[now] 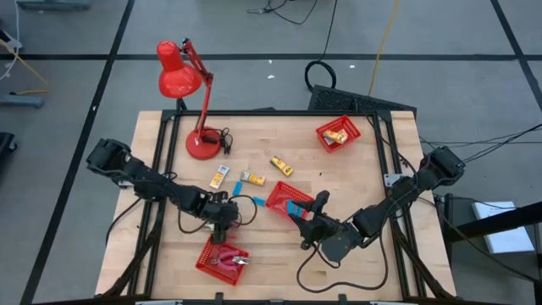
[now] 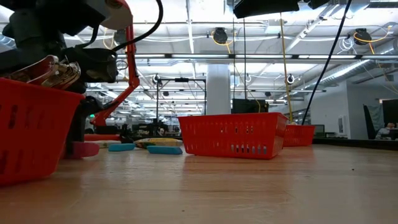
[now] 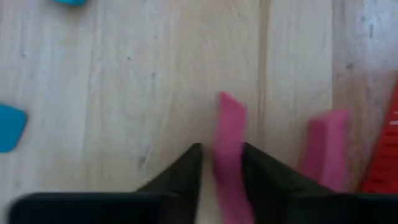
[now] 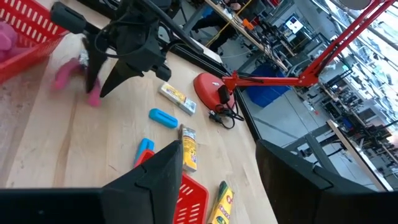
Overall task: Pick & Place School Supplies
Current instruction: Put the pink hole puncher into the bottom red bin
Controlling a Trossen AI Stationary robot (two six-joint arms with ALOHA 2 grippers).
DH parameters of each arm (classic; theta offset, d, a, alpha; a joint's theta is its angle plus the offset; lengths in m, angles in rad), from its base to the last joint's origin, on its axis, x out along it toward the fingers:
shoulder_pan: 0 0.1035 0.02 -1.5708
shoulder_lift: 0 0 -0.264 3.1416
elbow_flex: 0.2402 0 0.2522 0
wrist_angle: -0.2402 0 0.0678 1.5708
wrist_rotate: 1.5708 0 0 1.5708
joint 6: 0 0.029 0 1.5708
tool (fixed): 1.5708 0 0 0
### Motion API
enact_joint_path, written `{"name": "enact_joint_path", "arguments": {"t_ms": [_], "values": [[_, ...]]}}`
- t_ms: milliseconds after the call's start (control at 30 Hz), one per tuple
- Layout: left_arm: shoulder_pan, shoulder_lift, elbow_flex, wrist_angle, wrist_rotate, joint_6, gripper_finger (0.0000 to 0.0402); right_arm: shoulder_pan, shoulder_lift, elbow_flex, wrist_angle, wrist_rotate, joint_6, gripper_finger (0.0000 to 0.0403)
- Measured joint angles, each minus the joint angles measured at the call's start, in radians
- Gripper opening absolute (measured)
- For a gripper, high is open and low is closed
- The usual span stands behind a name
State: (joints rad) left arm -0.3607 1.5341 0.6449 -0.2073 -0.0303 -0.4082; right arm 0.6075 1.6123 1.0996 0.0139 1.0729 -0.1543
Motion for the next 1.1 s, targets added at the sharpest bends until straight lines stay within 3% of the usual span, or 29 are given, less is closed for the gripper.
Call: {"name": "enact_joint_path", "arguments": {"t_ms": [100,433,633,800,1100], "values": [[0.002,0.000,0.000,0.000,-0.007,0.034,0.0034,-0.004,0.000,0.000,0.000,0.000,-0.005,0.0194],[0.021,-0.036,-0.001,-0.027,-0.030,0.057,0.0034,-0.013,0.000,0.000,0.003,0.000,-0.018,0.0194],[0.035,-0.138,0.052,-0.197,-0.109,0.065,0.0034,-0.013,-0.001,0.000,0.003,0.000,-0.016,0.0194],[0.036,-0.206,0.091,-0.244,-0.131,0.068,0.0034,-0.013,-0.001,0.000,0.005,0.000,-0.013,0.0194],[-0.051,-0.220,0.221,-0.376,-0.184,0.029,0.0034,-0.013,-0.001,0.000,0.010,0.000,-0.014,0.0194]]}}
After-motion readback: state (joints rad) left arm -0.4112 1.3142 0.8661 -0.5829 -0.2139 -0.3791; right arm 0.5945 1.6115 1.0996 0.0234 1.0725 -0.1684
